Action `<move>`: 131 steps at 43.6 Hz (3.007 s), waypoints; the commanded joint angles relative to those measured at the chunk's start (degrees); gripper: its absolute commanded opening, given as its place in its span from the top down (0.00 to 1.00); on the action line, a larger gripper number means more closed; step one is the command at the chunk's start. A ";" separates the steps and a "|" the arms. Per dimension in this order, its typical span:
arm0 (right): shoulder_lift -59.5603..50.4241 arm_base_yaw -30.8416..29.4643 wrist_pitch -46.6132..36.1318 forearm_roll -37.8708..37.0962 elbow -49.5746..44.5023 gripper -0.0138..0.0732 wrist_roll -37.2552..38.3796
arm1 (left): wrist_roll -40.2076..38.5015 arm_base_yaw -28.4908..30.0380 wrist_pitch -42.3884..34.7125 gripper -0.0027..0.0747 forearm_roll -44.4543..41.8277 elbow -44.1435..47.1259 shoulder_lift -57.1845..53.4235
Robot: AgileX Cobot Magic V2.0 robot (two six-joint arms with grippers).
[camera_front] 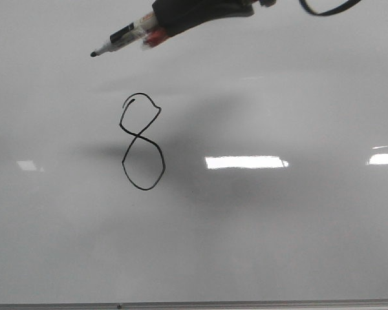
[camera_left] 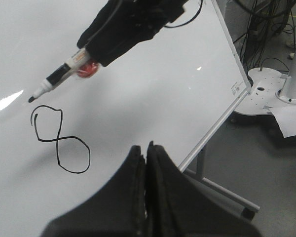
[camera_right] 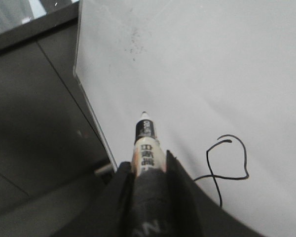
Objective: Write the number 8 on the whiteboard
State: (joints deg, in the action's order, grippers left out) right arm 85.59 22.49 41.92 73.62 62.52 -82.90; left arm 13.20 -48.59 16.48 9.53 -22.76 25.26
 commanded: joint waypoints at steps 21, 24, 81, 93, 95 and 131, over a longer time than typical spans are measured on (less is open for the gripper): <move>-10.82 14.75 7.98 -19.82 1.83 0.91 -1.06 | 11.43 -2.05 16.47 0.38 -0.06 -19.99 19.60; -10.82 16.13 7.35 -19.81 1.83 0.91 -1.06 | 11.64 -3.69 16.36 0.44 -0.48 -20.38 20.59; -13.84 16.86 1.34 -9.14 1.75 0.12 -0.90 | 10.55 -5.28 16.42 0.99 -1.93 -20.51 23.15; -25.08 8.11 -1.80 -10.50 -1.37 0.13 7.61 | 4.20 2.74 16.60 0.99 -2.30 -20.61 26.51; -27.82 5.80 -3.31 -10.83 -3.67 0.16 9.33 | 1.56 5.60 16.49 0.99 -2.30 -20.59 27.54; -74.44 -12.62 -25.46 -10.48 -45.26 0.92 24.27 | -2.47 41.99 1.55 0.99 2.78 -17.49 30.31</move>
State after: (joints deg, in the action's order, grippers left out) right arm 10.94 10.32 19.57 61.26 16.51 -58.85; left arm 11.32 -7.59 23.31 10.15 -39.40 55.91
